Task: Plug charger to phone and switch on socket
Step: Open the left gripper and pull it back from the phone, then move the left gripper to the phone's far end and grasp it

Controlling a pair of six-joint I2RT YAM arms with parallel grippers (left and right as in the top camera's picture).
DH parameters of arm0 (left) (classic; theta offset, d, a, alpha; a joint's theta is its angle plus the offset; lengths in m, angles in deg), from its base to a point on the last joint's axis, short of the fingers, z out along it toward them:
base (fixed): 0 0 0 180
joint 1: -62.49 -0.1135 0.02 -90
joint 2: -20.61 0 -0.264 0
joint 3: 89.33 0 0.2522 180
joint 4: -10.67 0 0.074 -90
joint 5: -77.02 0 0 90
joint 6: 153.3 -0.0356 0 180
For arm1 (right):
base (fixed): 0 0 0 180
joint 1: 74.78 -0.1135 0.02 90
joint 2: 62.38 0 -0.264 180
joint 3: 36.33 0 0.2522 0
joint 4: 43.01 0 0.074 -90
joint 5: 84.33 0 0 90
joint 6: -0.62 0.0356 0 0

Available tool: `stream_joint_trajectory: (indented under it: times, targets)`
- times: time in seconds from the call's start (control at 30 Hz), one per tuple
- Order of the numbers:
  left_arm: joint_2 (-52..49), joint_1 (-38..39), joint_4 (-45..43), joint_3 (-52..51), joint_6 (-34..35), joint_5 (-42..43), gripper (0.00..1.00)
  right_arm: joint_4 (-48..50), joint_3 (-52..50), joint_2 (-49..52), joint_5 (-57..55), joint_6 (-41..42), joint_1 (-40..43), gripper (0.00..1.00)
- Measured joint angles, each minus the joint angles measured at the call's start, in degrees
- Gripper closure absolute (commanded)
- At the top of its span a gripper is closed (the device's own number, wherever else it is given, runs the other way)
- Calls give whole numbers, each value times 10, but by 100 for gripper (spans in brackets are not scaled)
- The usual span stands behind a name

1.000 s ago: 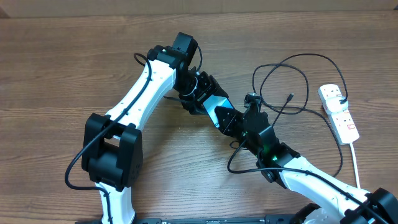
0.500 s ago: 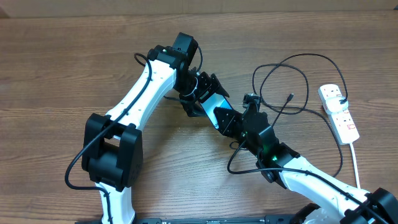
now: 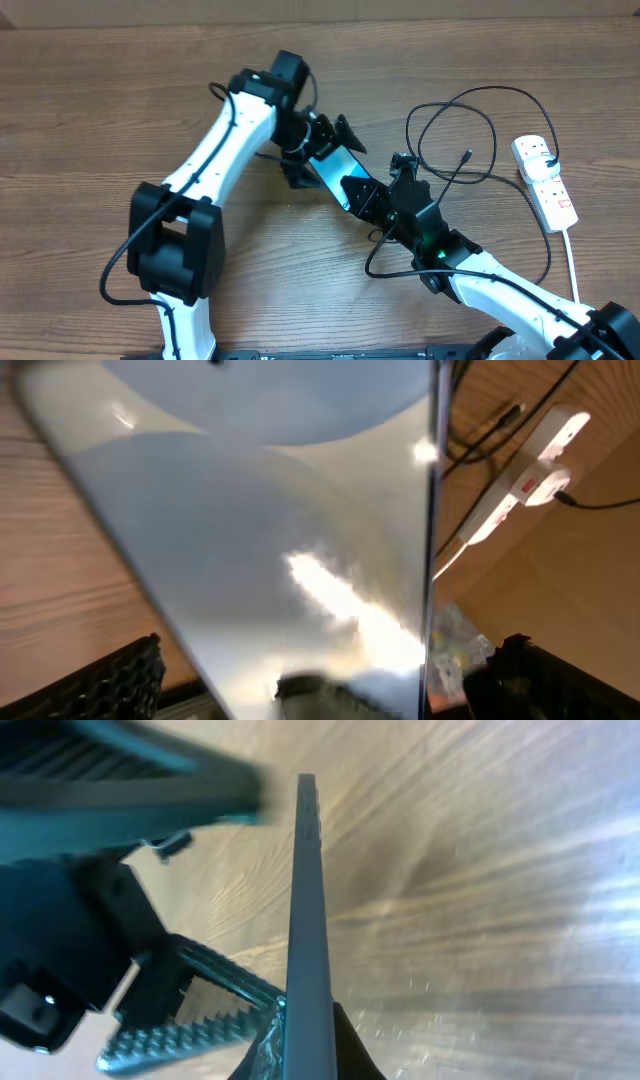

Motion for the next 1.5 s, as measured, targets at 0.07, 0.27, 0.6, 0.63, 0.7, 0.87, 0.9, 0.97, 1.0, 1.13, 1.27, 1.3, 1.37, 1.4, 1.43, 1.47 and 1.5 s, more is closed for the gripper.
stream_joint_trajectory:
  times: [0.07,0.27,0.6,0.63,0.7,0.87,0.9,0.97,1.0,1.13,1.27,1.3,1.37,1.4,1.43,1.47,1.5]
  targets:
    - [4,-25,28,8,-32,-9,0,0,0,1,20,31,0,96]
    - [77,-125,80,12,-115,-93,0,2,0,1,83,155,0,96]
    - [331,-264,89,24,-158,-244,0,117,0,2,185,344,0,96]
    - [355,-275,89,24,-159,-255,0,137,0,3,194,354,0,96]
    - [395,-290,92,26,-160,-272,0,178,0,3,212,372,0,95]
    - [464,-299,98,28,-159,-289,0,215,0,3,251,409,0,96]
    - [472,-299,107,28,-154,-289,0,213,0,3,256,413,0,96]
    - [479,-299,132,28,-132,-282,1,203,0,3,261,419,0,96]
    - [479,-299,146,28,-118,-268,0,200,0,3,263,422,0,96]
    - [463,-299,165,21,-87,-180,0,196,0,3,268,426,0,96]
    - [438,-299,174,-25,-71,-85,0,196,0,3,268,428,0,96]
    - [431,-298,172,-40,-70,-65,0,195,0,3,269,433,0,96]
    - [419,-298,165,-70,-67,-30,0,184,0,3,269,451,0,96]
    - [415,-298,156,-86,-66,-16,1,176,0,3,269,469,0,96]
    - [411,-298,148,-101,-65,-5,0,165,0,3,269,487,0,96]
    - [409,-298,141,-115,-65,4,0,157,0,3,269,511,0,96]
    - [408,-299,135,-129,-65,12,0,154,0,3,269,529,0,96]
